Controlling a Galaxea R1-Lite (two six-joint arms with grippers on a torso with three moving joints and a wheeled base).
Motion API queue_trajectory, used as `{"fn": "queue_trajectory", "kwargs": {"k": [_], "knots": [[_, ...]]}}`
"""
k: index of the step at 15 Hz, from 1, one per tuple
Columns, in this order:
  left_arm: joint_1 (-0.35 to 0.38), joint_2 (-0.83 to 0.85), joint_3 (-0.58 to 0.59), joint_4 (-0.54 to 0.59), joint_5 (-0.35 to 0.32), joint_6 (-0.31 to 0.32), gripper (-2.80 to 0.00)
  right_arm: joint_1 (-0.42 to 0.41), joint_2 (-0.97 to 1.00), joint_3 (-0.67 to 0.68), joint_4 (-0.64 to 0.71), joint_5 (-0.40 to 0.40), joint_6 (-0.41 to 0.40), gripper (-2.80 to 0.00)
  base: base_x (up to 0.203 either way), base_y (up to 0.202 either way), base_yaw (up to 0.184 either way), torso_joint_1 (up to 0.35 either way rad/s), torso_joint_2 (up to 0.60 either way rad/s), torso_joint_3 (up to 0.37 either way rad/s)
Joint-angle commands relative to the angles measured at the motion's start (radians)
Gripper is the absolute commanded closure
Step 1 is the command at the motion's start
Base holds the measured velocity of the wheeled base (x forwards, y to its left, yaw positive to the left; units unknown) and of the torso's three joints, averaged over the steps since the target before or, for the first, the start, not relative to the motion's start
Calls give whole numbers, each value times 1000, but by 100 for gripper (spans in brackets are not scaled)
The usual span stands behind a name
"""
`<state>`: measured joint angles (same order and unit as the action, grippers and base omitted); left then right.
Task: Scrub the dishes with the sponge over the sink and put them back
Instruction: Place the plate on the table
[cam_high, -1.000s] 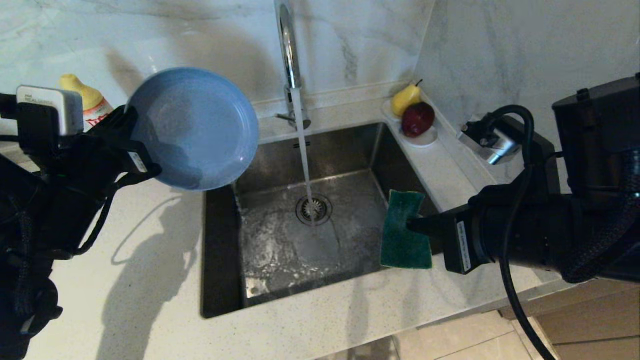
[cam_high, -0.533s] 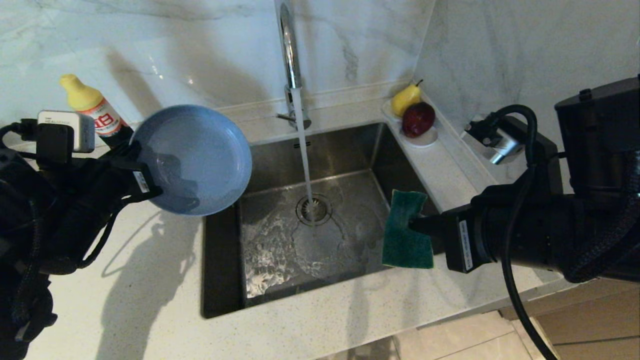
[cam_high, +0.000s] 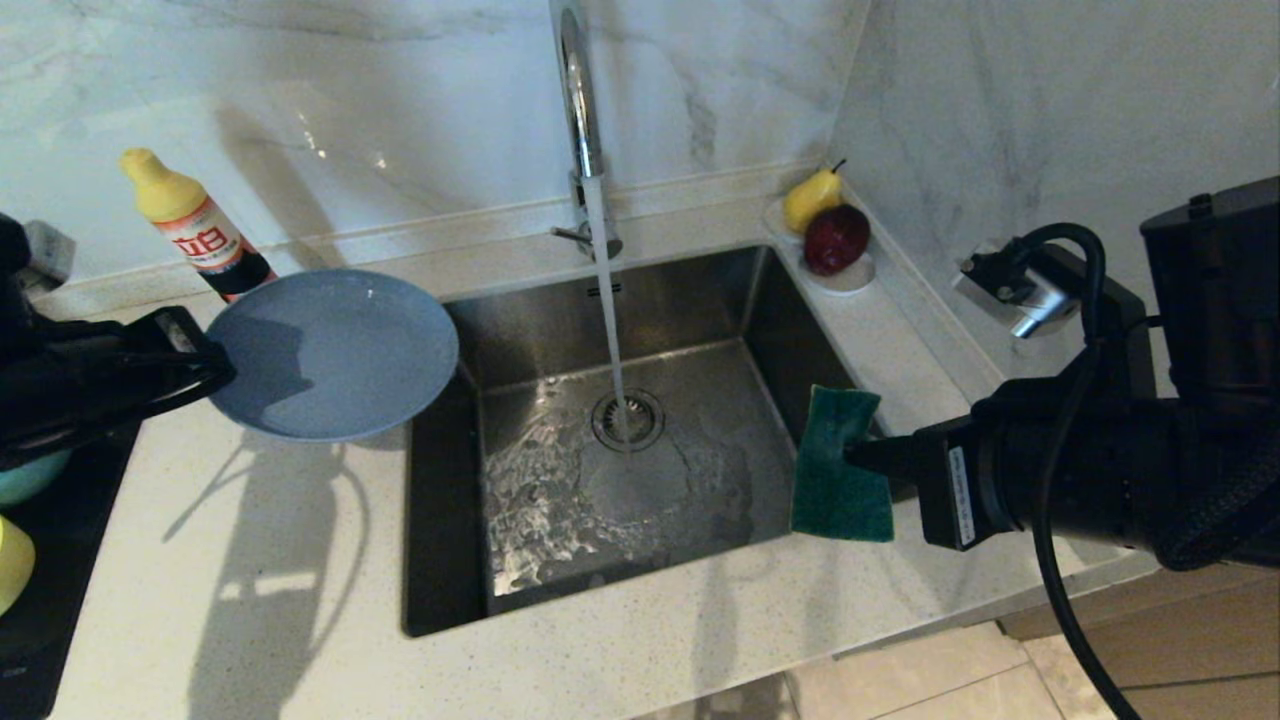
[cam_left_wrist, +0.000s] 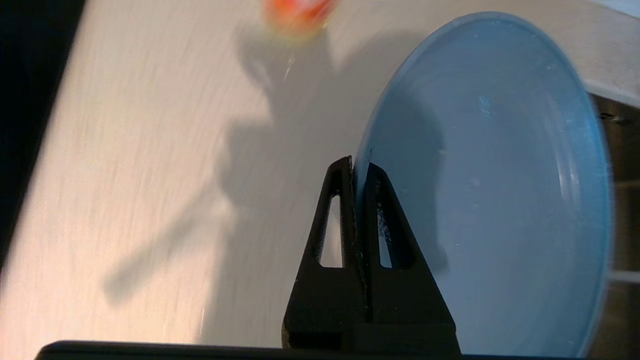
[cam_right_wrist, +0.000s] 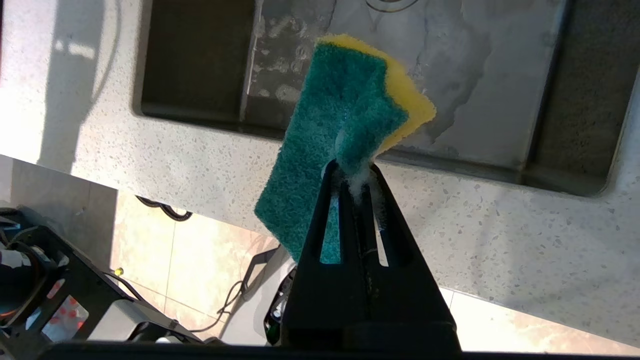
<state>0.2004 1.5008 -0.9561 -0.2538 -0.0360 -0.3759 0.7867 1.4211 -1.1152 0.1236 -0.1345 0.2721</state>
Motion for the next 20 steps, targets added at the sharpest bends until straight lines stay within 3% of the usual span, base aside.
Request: {"fn": "queue_trajectory", "kwargs": {"k": [1, 8, 13, 16, 20], "knots": [[109, -37, -34, 113, -58, -56, 0, -4, 2, 0, 1, -2, -1, 0, 0, 0, 0, 0, 0, 0], [314, -27, 10, 106, -55, -37, 0, -5, 31, -5, 1, -2, -4, 0, 0, 0, 0, 0, 0, 0], [347, 45, 107, 80, -62, -44, 0, -9, 39, -2, 1, 1, -2, 0, 0, 0, 0, 0, 0, 0], [348, 91, 186, -69, -64, -55, 0, -20, 38, -2, 1, 3, -4, 0, 0, 0, 0, 0, 0, 0], [349, 115, 182, -85, -65, -64, 0, -20, 33, 0, 1, 4, -2, 0, 0, 0, 0, 0, 0, 0]]}}
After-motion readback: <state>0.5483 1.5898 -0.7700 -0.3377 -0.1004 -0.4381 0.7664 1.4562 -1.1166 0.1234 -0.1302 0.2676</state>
